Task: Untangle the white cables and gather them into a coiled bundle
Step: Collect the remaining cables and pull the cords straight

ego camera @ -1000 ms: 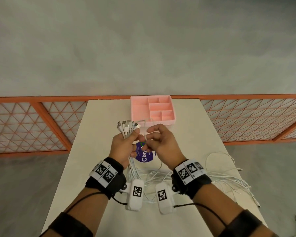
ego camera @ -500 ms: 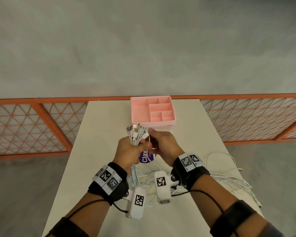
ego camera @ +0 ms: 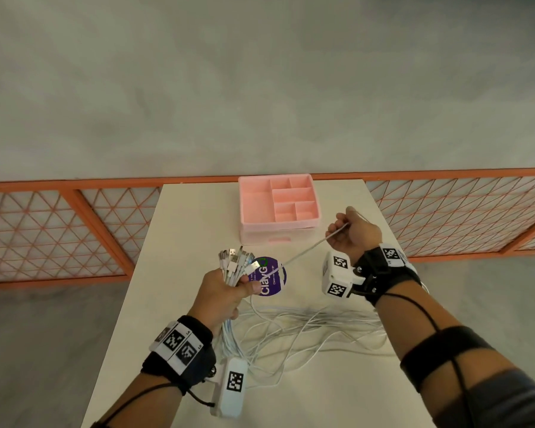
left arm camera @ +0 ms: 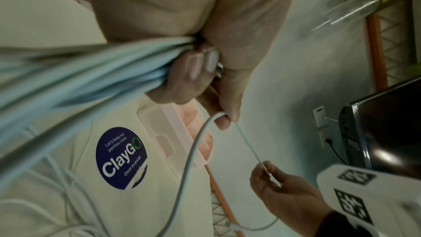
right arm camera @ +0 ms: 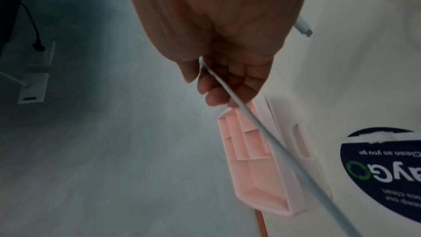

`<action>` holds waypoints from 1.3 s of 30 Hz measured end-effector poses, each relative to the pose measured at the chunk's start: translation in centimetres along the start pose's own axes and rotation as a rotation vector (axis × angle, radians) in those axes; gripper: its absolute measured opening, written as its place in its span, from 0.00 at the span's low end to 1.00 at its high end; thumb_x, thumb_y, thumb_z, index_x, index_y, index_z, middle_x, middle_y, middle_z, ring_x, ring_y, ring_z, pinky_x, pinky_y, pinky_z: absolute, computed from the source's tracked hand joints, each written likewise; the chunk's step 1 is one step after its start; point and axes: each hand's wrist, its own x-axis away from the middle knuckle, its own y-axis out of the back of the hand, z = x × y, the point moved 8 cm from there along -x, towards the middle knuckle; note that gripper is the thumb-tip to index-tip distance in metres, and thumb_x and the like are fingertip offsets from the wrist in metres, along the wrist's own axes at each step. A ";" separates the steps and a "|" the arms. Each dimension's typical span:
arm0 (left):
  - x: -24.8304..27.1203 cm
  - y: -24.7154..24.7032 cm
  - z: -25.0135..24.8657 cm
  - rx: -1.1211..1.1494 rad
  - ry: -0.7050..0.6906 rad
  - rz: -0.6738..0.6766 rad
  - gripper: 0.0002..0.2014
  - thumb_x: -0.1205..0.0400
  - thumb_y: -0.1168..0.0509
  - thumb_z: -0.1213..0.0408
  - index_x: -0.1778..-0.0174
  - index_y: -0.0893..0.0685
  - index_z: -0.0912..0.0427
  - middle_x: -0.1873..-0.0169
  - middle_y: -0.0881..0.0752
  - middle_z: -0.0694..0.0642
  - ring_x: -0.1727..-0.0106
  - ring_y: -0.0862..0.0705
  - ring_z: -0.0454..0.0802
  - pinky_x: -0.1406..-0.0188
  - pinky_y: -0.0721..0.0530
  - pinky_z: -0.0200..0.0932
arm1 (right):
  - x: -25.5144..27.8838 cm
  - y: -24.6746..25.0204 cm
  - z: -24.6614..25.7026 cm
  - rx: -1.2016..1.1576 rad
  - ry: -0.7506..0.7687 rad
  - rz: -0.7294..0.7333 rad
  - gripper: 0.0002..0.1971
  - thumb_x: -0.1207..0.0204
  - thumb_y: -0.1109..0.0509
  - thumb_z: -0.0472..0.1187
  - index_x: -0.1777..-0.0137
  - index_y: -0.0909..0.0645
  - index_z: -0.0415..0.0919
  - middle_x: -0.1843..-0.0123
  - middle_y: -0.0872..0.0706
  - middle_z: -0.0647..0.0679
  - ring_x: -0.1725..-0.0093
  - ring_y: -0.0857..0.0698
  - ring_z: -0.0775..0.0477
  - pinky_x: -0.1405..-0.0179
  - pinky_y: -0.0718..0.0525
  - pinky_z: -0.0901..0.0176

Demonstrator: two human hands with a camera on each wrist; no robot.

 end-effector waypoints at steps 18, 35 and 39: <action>-2.2 3.9 -0.3 0.009 -0.013 -0.145 0.16 0.25 0.22 0.75 0.63 0.24 0.57 0.76 0.29 0.51 0.81 0.37 0.44 0.83 0.38 0.35 | -2.2 12.0 5.8 -0.017 -0.040 -0.215 0.23 0.14 0.43 0.60 0.62 0.29 0.42 0.68 0.26 0.50 0.85 0.34 0.56 0.85 0.33 0.71; -0.6 3.2 -4.9 0.218 -0.156 -0.170 0.07 0.16 0.30 0.57 0.56 0.17 0.55 0.73 0.23 0.52 0.80 0.38 0.43 0.84 0.40 0.34 | -11.8 28.6 0.2 0.686 0.083 -0.476 0.41 0.38 0.27 0.58 0.27 0.31 0.38 0.36 0.16 0.34 0.40 0.15 0.32 0.39 0.16 0.33; 0.9 1.6 -9.3 0.367 -0.231 -0.089 0.15 0.17 0.31 0.51 0.65 0.25 0.51 0.76 0.36 0.48 0.80 0.41 0.42 0.83 0.43 0.34 | -1.2 11.6 0.7 0.695 0.348 -0.033 0.32 0.24 0.25 0.55 0.24 0.29 0.45 0.43 0.13 0.45 0.47 0.11 0.39 0.47 0.13 0.44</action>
